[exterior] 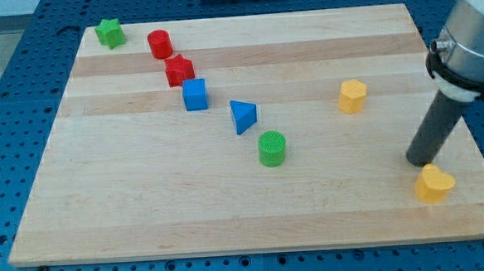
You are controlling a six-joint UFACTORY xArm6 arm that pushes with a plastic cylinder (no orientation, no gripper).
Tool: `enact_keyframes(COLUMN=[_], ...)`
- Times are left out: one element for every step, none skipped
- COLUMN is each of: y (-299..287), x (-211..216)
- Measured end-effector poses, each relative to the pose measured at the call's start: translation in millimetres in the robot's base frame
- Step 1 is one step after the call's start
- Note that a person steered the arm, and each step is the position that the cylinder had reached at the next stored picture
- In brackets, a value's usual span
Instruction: Nudge the yellow hexagon left a bit
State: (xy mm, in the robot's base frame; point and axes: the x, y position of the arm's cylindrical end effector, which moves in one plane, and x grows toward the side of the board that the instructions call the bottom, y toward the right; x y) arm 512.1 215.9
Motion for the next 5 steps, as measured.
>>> enact_keyframes(y=[19.2,26.5,19.6,0.6,-26.7], x=[-34.4,-76.5,-119.1,-135.6,-122.3])
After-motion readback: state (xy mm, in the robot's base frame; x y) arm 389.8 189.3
